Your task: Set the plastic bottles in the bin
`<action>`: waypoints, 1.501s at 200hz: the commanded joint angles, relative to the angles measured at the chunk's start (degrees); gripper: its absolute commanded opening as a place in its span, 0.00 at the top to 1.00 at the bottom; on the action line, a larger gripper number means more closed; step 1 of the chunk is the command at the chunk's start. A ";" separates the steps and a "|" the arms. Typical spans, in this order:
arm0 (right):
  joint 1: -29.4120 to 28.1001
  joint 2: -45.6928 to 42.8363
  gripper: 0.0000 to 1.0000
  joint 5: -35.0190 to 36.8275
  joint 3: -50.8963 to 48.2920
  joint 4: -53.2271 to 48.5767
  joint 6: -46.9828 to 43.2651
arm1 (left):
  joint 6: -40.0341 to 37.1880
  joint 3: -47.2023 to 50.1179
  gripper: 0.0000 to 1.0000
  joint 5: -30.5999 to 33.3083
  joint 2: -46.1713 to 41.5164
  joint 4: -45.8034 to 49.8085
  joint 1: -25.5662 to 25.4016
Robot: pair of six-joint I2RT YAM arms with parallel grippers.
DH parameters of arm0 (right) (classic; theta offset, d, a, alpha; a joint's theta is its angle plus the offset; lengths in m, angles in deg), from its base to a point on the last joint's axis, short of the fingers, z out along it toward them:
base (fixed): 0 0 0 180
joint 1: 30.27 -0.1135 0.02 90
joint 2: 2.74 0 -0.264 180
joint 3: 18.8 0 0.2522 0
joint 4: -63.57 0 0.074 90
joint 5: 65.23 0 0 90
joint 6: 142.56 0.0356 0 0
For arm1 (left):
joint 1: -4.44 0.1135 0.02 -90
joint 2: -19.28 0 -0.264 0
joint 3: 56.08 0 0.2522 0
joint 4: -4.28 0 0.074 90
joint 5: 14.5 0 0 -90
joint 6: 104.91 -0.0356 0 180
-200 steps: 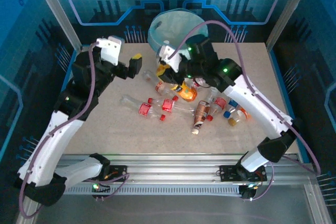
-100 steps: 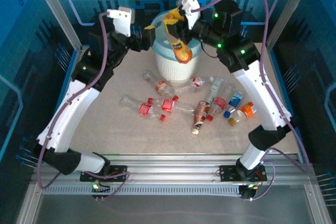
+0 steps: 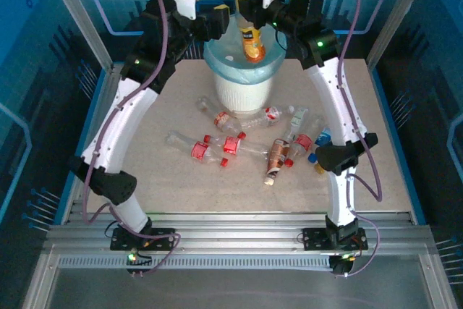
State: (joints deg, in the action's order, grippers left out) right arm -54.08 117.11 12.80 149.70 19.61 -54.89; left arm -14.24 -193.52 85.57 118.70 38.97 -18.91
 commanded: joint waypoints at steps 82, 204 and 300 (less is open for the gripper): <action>5.33 3.19 0.86 3.18 1.66 0.41 0.90 | 6.13 -7.40 0.01 -0.97 10.41 2.90 0.59; 6.22 10.19 0.80 -2.78 0.42 4.80 2.69 | 10.58 2.03 0.01 -2.34 10.82 0.54 0.60; 5.36 8.92 0.57 0.74 -2.25 3.61 1.83 | 11.42 4.79 0.01 -2.66 9.09 -0.20 0.59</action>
State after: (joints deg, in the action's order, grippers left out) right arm -48.57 127.16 12.56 147.39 22.04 -52.59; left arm -4.23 -189.98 84.15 130.02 40.43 -18.65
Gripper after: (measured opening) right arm 0.424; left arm 0.990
